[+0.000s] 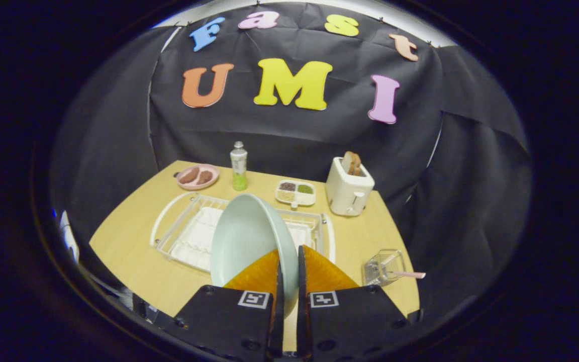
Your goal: Take the plate from the dish rack, then take the spoon from the basket and place it into the plate.
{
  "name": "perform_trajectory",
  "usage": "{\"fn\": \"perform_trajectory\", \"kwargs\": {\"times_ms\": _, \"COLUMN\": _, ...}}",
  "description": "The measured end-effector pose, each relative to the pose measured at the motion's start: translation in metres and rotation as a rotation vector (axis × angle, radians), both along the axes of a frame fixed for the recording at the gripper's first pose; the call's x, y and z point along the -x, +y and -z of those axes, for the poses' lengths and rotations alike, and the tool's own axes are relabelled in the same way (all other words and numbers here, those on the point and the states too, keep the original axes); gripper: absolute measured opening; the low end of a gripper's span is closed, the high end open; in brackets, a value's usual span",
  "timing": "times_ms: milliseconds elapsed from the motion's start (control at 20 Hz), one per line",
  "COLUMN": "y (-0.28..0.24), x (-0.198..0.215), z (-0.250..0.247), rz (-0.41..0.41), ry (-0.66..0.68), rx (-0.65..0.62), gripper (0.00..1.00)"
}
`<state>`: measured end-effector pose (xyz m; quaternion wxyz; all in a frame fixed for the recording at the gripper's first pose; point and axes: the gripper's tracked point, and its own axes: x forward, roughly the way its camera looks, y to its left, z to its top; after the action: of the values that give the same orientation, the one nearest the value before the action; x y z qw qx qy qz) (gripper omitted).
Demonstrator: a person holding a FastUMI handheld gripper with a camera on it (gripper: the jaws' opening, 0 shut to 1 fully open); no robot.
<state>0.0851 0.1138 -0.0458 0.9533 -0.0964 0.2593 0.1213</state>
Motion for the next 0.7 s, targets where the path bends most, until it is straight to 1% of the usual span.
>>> {"fn": "perform_trajectory", "kwargs": {"times_ms": 50, "y": -0.001, "x": 0.011, "z": 0.014, "rz": -0.032, "ry": 0.014, "rx": -0.042, "gripper": 0.16}}
{"fn": "perform_trajectory", "kwargs": {"times_ms": 150, "y": -0.005, "x": 0.028, "z": 0.046, "rz": -0.059, "ry": 0.055, "rx": -0.127, "gripper": 0.16}}
{"fn": "perform_trajectory", "kwargs": {"times_ms": 250, "y": -0.016, "x": 0.038, "z": 0.078, "rz": -0.07, "ry": 0.09, "rx": -0.166, "gripper": 0.16}}
{"fn": "perform_trajectory", "kwargs": {"times_ms": 300, "y": -0.023, "x": 0.039, "z": 0.089, "rz": -0.058, "ry": 0.094, "rx": -0.182, "gripper": 0.16}}
{"fn": "perform_trajectory", "kwargs": {"times_ms": 450, "y": -0.037, "x": 0.04, "z": 0.134, "rz": -0.032, "ry": 0.148, "rx": -0.19, "gripper": 0.16}}
{"fn": "perform_trajectory", "kwargs": {"times_ms": 550, "y": -0.048, "x": 0.036, "z": 0.156, "rz": -0.012, "ry": 0.167, "rx": -0.171, "gripper": 0.15}}
{"fn": "perform_trajectory", "kwargs": {"times_ms": 650, "y": -0.052, "x": 0.029, "z": 0.18, "rz": -0.021, "ry": 0.197, "rx": -0.167, "gripper": 0.16}}
{"fn": "perform_trajectory", "kwargs": {"times_ms": 700, "y": -0.054, "x": 0.027, "z": 0.188, "rz": -0.018, "ry": 0.217, "rx": -0.188, "gripper": 0.16}}
